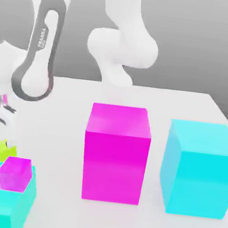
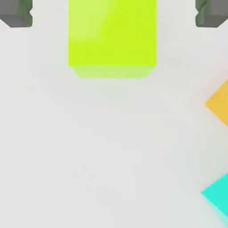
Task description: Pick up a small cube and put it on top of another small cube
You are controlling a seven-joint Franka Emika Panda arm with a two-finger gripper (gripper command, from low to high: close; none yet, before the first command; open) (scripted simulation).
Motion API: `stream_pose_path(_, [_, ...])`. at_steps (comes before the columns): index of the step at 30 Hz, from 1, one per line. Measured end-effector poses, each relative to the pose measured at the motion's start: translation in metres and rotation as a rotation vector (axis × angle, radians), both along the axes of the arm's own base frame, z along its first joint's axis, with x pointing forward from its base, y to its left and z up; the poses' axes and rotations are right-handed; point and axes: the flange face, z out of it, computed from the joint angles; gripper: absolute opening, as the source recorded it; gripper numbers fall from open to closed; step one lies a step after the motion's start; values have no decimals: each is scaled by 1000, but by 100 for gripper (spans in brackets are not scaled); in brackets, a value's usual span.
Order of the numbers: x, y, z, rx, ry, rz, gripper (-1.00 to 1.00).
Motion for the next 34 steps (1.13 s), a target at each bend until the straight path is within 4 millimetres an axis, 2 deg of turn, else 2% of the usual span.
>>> stream_pose_path(1, [-1,1,-11,1,0,-1,0])
stream_pose_path(2, [-1,1,-17,2,0,-1,-100])
stream_pose_path(9, [-1,1,-16,3,0,-2,-100])
stream_pose_path(15, [1,2,42,4,-1,4,-100])
stream_pose_path(17, [31,16,60,7,-3,90,-100])
stream_pose_path(20, [91,59,88,7,-2,282,-100])
stream_pose_path(21, [101,67,89,6,-1,313,-100])
stream_pose_path(22, [102,65,84,5,-1,316,-100])
stream_pose_path(25, [103,64,53,5,0,316,-100])
stream_pose_path(26, [102,64,42,4,0,316,100])
stream_pose_path(31, [102,64,42,4,0,316,100])
stream_pose_path(32, [102,64,36,4,0,316,100])
stream_pose_path(34, [103,64,47,4,-1,316,100])
